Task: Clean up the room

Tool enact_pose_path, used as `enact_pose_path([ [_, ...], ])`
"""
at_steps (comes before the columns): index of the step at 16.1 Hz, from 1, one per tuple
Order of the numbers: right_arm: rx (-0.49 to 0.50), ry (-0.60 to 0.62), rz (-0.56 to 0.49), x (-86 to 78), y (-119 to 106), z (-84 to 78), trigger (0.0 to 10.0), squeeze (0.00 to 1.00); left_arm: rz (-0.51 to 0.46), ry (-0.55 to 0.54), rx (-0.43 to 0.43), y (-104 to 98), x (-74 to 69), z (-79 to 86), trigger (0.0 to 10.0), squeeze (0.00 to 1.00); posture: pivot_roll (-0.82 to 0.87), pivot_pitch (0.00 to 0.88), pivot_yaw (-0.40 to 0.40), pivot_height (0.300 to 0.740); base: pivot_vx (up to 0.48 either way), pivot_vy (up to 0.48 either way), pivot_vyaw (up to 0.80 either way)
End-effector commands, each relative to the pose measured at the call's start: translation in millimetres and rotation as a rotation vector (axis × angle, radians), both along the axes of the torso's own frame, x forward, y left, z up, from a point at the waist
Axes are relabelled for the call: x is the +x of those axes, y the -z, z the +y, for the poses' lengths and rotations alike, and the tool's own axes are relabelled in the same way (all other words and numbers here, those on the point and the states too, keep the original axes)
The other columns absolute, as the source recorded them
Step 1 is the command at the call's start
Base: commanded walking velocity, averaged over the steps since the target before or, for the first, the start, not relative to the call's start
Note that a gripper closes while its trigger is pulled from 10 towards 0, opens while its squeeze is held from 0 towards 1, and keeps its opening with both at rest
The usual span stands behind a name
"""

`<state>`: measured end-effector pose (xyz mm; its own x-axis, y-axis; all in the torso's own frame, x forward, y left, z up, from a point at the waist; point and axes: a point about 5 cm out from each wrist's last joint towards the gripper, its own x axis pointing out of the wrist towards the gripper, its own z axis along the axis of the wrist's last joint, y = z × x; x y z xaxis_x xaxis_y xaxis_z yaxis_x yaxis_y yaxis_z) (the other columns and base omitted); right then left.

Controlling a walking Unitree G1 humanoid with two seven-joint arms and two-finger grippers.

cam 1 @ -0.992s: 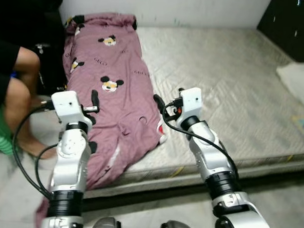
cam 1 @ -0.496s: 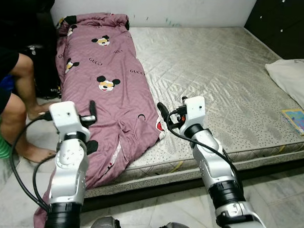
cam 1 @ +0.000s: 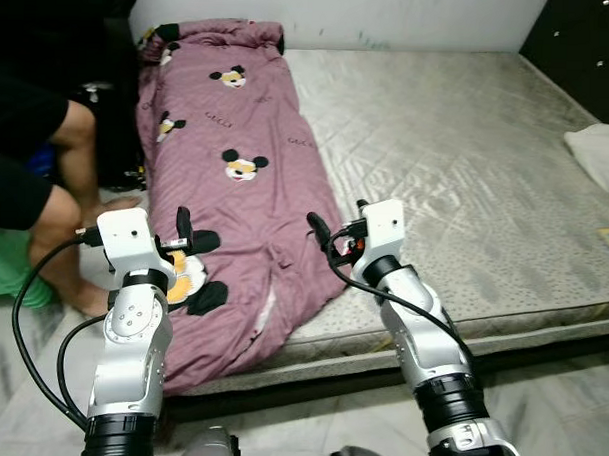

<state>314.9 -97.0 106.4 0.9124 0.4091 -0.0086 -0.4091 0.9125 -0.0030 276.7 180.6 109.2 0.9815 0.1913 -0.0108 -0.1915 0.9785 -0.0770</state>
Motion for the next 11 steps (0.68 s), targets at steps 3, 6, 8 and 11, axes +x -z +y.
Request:
enact_pose_path([
  [3, -0.022, 0.019, 0.005, -1.9, 0.4, -6.6, 10.0, 0.0, -0.005, 0.023, -0.007, -2.3, 1.1, -7.9, 10.0, 0.0, -0.05, 0.0, -0.041, 0.74, 0.0, 0.0, 0.0],
  [6, -0.02, 0.005, -0.008, -2.6, -1.6, -2.2, 10.0, 0.0, -0.003, 0.026, -0.012, -2.7, 1.1, -8.6, 10.0, 0.0, -0.04, 0.0, -0.042, 0.74, 0.0, 0.0, 0.56],
  [8, -0.02, 0.002, -0.011, -2.3, -3.0, 0.1, 10.0, 0.0, -0.001, 0.027, -0.009, -2.7, 0.1, -8.7, 10.0, 0.0, -0.04, 0.0, -0.04, 0.74, 0.0, 0.0, 0.78],
  [11, -0.015, 0.013, -0.006, -0.4, -4.2, -0.2, 10.0, 0.0, 0.0, 0.037, -0.012, -4.3, 1.4, -10.9, 10.0, 0.0, -0.04, 0.0, -0.037, 0.74, 0.0, 0.0, 0.25],
])
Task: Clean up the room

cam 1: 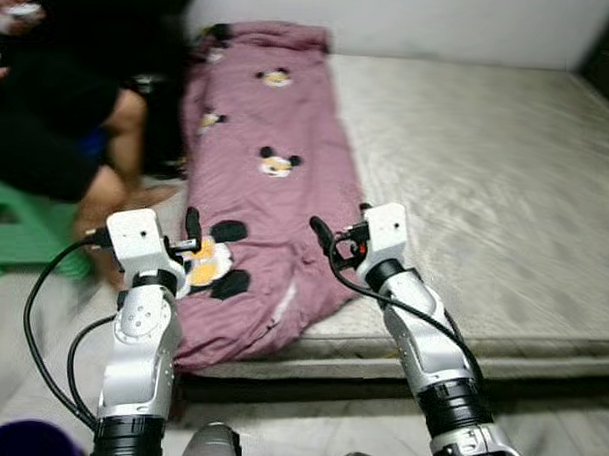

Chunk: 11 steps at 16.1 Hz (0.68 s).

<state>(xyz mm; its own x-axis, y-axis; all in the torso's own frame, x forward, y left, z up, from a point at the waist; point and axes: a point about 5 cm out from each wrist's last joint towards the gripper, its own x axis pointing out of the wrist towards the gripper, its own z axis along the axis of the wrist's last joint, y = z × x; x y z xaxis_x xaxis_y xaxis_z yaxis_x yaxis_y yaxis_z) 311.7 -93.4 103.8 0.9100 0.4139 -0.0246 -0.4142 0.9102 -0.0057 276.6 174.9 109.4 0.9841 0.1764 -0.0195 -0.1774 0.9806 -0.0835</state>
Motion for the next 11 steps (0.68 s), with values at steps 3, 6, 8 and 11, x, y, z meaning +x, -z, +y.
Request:
enact_pose_path([
  [3, 0.002, 0.032, -0.025, 5.2, -10, -3.5, 10.0, 0.0, -0.014, 0.036, 0.013, -8, 4.3, -7.5, 10.0, 0.0, -0.04, 0.0, -0.046, 0.74, 0.0, 0.0, 0.0],
  [6, 0.019, 0.036, -0.021, 4.7, -13, -3.2, 10.0, 0.0, -0.005, 0.024, 0.02, -7, -1.5, -4.7, 10.0, 0.0, -0.04, 0.0, -0.057, 0.74, 0.0, 0.0, 0.0],
  [8, 0.023, 0.035, 0.0, 1.5, -8, -3.9, 10.0, 0.0, 0.017, 0.007, 0.009, -1, -7.8, 0.3, 10.0, 0.0, -0.03, 0.0, -0.056, 0.74, 0.0, 0.0, 0.0],
  [11, 0.032, 0.036, 0.008, -0.7, -7, -4.1, 10.0, 0.0, 0.033, 0.016, -0.005, 1, -11.4, 1.6, 10.0, 0.0, -0.03, 0.0, -0.051, 0.74, 0.0, 0.0, 0.0],
])
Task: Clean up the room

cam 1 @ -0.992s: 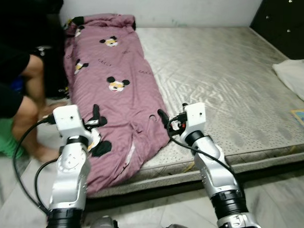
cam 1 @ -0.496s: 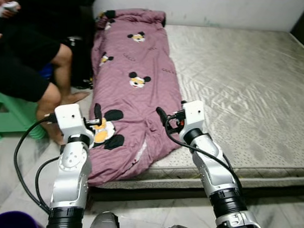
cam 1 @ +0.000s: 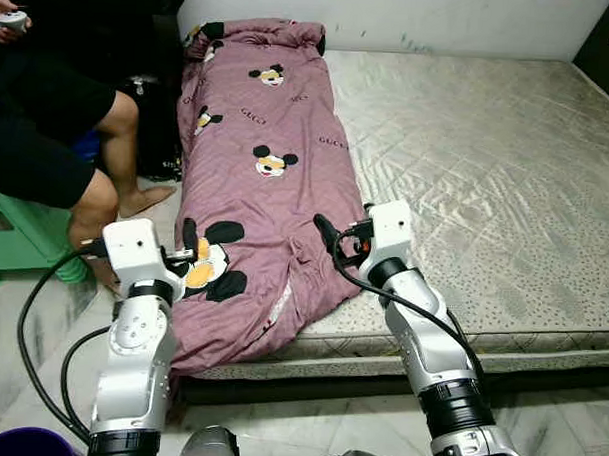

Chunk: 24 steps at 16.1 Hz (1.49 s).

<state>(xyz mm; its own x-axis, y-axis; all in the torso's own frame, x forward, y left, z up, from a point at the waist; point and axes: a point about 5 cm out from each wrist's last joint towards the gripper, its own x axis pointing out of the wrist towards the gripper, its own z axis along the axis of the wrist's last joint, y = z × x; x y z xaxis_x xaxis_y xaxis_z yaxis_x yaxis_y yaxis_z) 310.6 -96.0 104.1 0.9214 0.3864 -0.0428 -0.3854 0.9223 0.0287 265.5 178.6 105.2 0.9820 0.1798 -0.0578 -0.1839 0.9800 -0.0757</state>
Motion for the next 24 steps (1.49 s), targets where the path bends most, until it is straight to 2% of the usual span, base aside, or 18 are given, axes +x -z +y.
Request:
enact_pose_path([
  [1, 0.008, 0.007, -0.02, 0.3, -6, -1.4, 10.0, 0.0, -0.004, 0.026, -0.009, -3, -0.5, -2.5, 10.0, 0.0, -0.03, 0.0, -0.049, 0.74, 0.0, 0.0, 0.0],
  [5, 0.005, 0.013, -0.009, -4.8, -5, -3.0, 10.0, 0.0, 0.006, 0.034, -0.002, -2, -4.2, -1.0, 10.0, 0.0, -0.03, 0.0, -0.047, 0.74, 0.0, 0.0, 0.0],
  [6, 0.001, 0.041, -0.015, -9.6, -7, -11.2, 10.0, 0.0, 0.003, 0.022, 0.033, -3, -13.8, 6.7, 10.0, 0.0, -0.03, 0.0, -0.047, 0.74, 0.0, 0.0, 0.0],
  [7, 0.0, 0.052, -0.018, -11.7, -8, -14.8, 10.0, 0.0, 0.005, 0.017, 0.048, -2, -18.4, 9.8, 10.0, 0.0, -0.03, 0.0, -0.046, 0.74, 0.0, 0.0, 0.0],
  [10, -0.035, 0.112, -0.021, -23.3, -10, -39.8, 10.0, 0.0, -0.015, 0.018, 0.116, -4, -47.2, 19.7, 10.0, 0.0, -0.03, 0.0, -0.047, 0.74, 0.0, 0.0, 0.0],
  [11, -0.043, 0.121, -0.018, -26.7, -10, -45.8, 10.0, 0.0, -0.031, 0.022, 0.134, -6, -52.8, 20.9, 10.0, 0.0, -0.03, 0.0, -0.049, 0.74, 0.0, 0.0, 0.0],
  [13, -0.062, 0.141, 0.021, -33.4, 0, -53.0, 10.0, 0.0, 0.005, -0.02, 0.141, 4, -60.1, 30.5, 10.0, 0.0, -0.03, 0.0, -0.052, 0.74, 0.0, 0.0, 0.0],
  [14, -0.062, 0.146, 0.027, -33.1, 3, -52.4, 10.0, 0.0, 0.015, -0.022, 0.069, 8, -58.9, 32.7, 10.0, 0.0, -0.04, 0.0, -0.051, 0.74, 0.0, 0.0, 0.0],
  [15, -0.064, 0.148, 0.031, -33.1, 4, -51.7, 10.0, 0.0, 0.017, -0.018, 0.065, 8, -58.2, 32.2, 10.0, 0.0, -0.03, 0.0, -0.051, 0.74, 0.0, 0.0, 0.0],
  [19, -0.062, 0.17, 0.024, -33.5, 0, -51.8, 10.0, 0.0, -0.037, 0.011, 0.16, -2, -56.9, 27.2, 10.0, 0.0, -0.03, 0.0, -0.048, 0.74, 0.0, 0.0, 0.0],
  [21, -0.038, 0.173, 0.035, -33.1, 0, -50.5, 10.0, 0.0, -0.054, 0.007, 0.109, -2, -53.9, 28.7, 10.0, 0.0, -0.03, 0.0, -0.044, 0.74, 0.0, 0.0, -0.4],
  [24, -0.008, 0.191, 0.027, -30.6, -3, -49.7, 10.0, 0.0, -0.071, -0.005, 0.09, -4, -50.3, 30.1, 10.0, 0.0, -0.03, 0.0, -0.043, 0.74, 0.0, 0.0, -0.53],
])
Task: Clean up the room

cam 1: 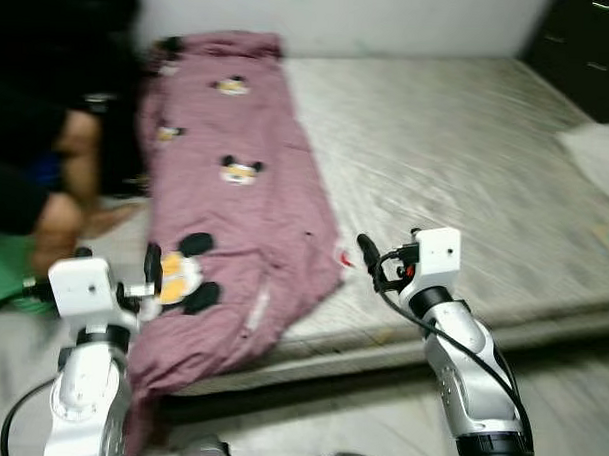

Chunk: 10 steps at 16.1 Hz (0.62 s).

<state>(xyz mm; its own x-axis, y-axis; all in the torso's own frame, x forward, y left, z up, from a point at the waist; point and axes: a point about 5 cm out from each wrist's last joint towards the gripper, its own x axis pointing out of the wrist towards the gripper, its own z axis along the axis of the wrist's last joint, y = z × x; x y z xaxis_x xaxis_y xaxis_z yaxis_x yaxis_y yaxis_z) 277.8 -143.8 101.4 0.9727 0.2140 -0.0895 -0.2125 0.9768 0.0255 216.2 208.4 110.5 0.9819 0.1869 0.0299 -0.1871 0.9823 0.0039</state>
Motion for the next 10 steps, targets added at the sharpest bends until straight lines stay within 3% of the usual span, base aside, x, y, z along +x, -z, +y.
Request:
enact_pose_path([
  [1, 0.012, 0.027, -0.025, 3.9, -8.1, -1.4, 10.0, 0.0, -0.012, 0.007, 0.01, -1.7, 0.9, -1.9, 10.0, 0.0, -0.03, 0.0, -0.042, 0.74, 0.0, 0.0, 0.0],
  [6, -0.045, 0.084, -0.118, 7.7, -16.6, -0.8, 10.0, 0.0, -0.003, -0.005, -0.009, 0.9, 1.0, -1.7, 10.0, 0.0, -0.03, 0.0, -0.042, 0.74, 0.0, 0.0, 0.0],
  [10, -0.052, 0.046, -0.085, 5.6, -11.5, 5.2, 10.0, 0.0, 0.012, 0.003, 0.003, 2.5, 1.8, -3.5, 10.0, 0.0, -0.03, 0.0, -0.041, 0.74, 0.0, 0.0, 0.0],
])
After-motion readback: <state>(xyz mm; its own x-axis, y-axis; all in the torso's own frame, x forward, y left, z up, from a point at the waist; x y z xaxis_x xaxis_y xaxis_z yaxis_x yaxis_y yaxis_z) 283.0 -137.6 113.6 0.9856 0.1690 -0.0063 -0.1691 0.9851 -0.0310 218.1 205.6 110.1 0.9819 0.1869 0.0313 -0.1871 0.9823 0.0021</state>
